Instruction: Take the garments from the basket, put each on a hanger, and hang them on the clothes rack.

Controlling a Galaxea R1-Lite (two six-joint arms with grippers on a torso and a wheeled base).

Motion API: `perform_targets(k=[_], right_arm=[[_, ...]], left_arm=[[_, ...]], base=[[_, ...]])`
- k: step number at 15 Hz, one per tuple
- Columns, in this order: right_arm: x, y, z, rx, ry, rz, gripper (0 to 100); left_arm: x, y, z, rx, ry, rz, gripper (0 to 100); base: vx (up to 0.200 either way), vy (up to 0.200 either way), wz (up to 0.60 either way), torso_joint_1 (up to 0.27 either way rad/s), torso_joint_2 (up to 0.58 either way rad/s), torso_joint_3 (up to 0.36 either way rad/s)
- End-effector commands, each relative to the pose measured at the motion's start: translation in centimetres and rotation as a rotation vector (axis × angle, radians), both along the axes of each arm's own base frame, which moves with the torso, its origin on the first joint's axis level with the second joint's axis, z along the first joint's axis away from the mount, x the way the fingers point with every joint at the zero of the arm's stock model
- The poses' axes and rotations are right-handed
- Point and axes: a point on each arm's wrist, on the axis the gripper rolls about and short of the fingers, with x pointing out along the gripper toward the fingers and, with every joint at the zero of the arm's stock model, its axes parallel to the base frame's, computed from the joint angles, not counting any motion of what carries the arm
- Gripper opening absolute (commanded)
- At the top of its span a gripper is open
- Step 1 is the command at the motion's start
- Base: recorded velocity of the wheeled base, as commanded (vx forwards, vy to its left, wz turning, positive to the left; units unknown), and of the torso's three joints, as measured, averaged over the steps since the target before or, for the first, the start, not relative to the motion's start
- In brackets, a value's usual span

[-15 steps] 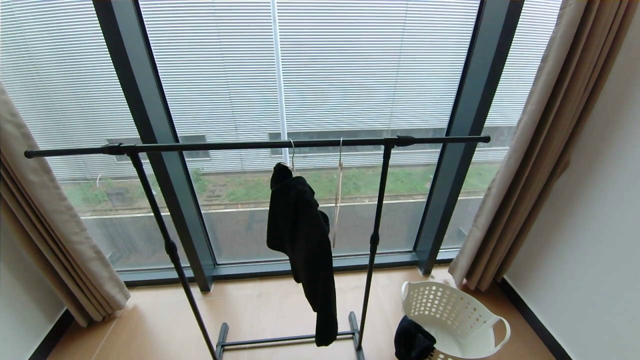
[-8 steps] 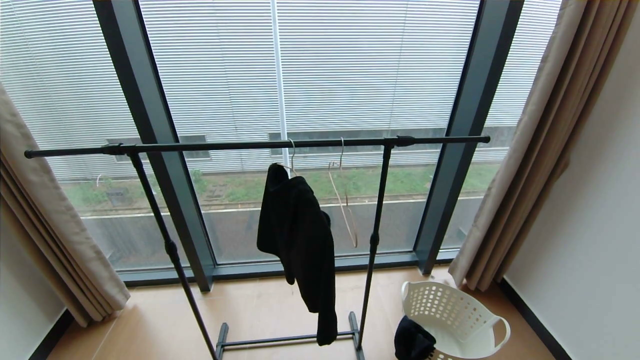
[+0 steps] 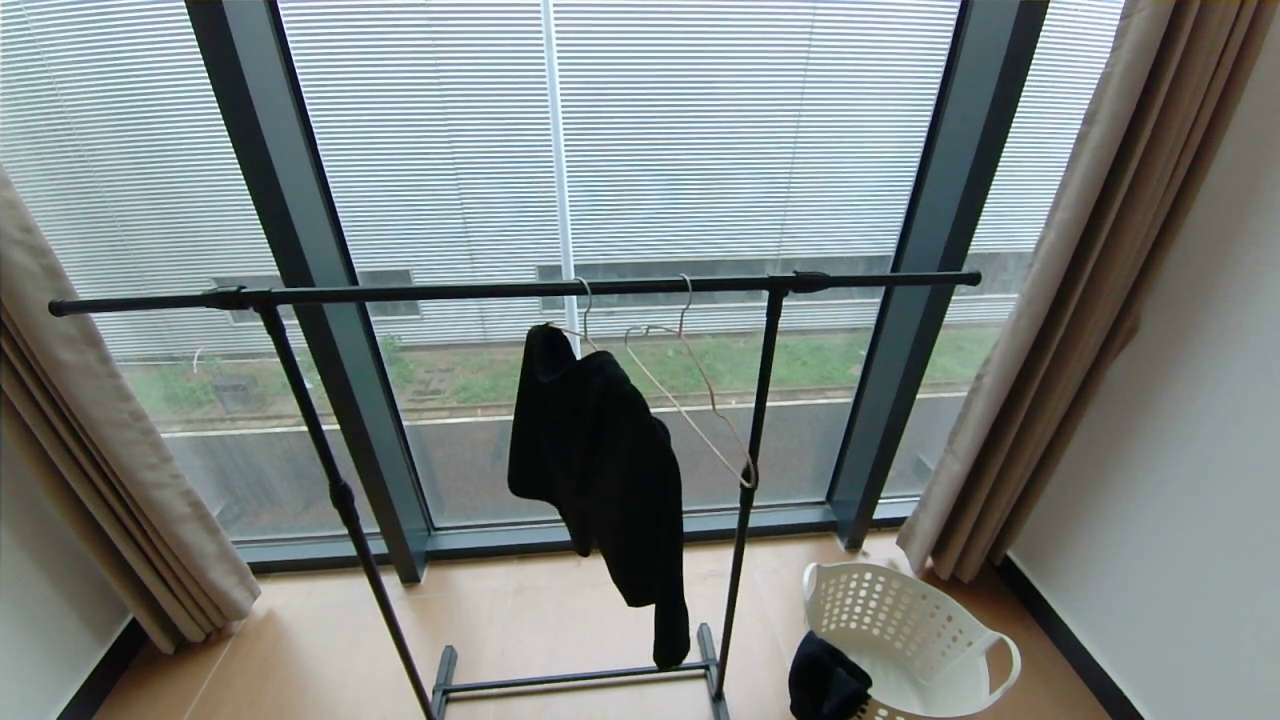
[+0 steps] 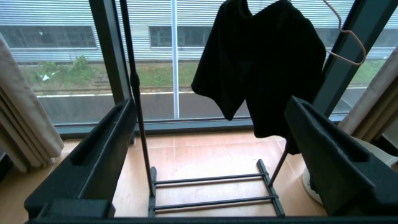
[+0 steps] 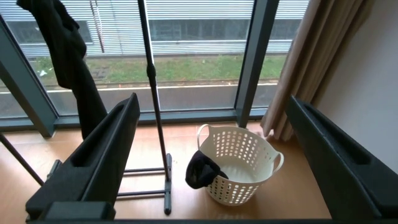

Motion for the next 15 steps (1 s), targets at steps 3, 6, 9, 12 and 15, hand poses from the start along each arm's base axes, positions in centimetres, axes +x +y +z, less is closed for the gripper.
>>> perform_targets(k=[3, 6, 9, 12, 15], right_arm=[[0.01, 0.00, 0.01, -0.001, 0.001, 0.004, 100], [0.02, 0.00, 0.01, -0.002, 0.003, 0.004, 100], [0.02, 0.00, 0.01, -0.001, 0.003, 0.002, 100], [0.02, 0.00, 0.01, -0.001, 0.003, 0.004, 100], [-0.01, 0.00, 0.05, 0.001, 0.000, 0.003, 100]], left_arm=[[0.00, -0.01, 0.02, -0.006, 0.000, -0.005, 100], [0.00, -0.01, 0.02, -0.006, 0.000, -0.008, 100], [-0.01, -0.01, 0.07, -0.013, -0.001, -0.008, 100], [-0.01, -0.01, 0.07, -0.013, -0.001, -0.008, 100], [-0.01, -0.01, 0.07, -0.013, -0.001, -0.008, 100]], base=[[0.000, 0.000, 0.00, 0.000, 0.00, 0.000], [0.000, 0.000, 0.00, 0.000, 0.00, 0.000], [0.000, 0.000, 0.00, -0.041, 0.11, 0.051], [0.000, 0.000, 0.00, -0.144, 0.33, 0.173], [0.000, 0.000, 0.00, -0.146, 0.33, 0.177]])
